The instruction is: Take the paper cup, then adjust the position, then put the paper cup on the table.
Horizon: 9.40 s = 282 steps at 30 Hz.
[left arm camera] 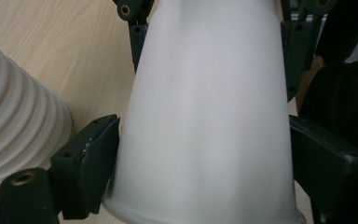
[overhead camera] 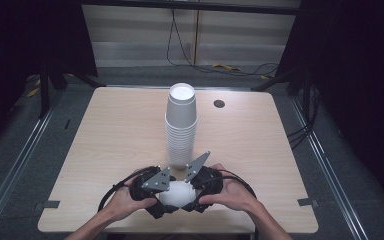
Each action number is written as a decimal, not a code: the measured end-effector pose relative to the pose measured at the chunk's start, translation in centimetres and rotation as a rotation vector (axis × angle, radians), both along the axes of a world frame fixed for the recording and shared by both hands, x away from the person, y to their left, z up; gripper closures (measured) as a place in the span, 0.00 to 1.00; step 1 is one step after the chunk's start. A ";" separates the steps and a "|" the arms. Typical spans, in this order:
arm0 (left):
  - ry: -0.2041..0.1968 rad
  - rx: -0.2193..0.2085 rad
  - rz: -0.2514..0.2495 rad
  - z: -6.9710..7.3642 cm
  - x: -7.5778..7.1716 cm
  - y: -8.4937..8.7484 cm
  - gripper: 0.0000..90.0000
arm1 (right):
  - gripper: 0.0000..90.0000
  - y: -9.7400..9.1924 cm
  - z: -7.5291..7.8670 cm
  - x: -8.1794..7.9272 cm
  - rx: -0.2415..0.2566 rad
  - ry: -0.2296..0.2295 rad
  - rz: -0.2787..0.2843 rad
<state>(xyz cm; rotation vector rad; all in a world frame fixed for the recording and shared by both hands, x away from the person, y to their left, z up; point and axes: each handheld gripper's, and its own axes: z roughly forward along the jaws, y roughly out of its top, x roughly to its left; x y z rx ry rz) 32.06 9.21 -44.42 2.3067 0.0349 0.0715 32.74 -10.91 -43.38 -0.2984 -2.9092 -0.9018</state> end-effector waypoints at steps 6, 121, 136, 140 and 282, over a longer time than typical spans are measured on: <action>0.029 -0.083 0.007 0.5 0.3 0.7 0.17 | 0.26 -0.2 0.0 0.1 0.002 -0.010 -0.004; 0.153 -0.517 0.183 0.8 2.1 2.0 0.03 | 0.26 -4.0 -1.9 0.9 0.658 -0.046 -0.111; 0.180 -0.492 0.162 1.2 2.2 1.9 0.07 | 0.25 -4.0 -1.9 0.9 0.635 -0.037 -0.103; 0.169 -0.473 0.139 1.6 2.1 2.0 0.10 | 0.24 -3.9 -1.9 0.9 0.622 -0.025 -0.102; 0.115 0.258 0.732 -1.0 13.3 7.9 0.12 | 0.15 -10.6 -2.2 0.3 0.460 -0.166 -0.557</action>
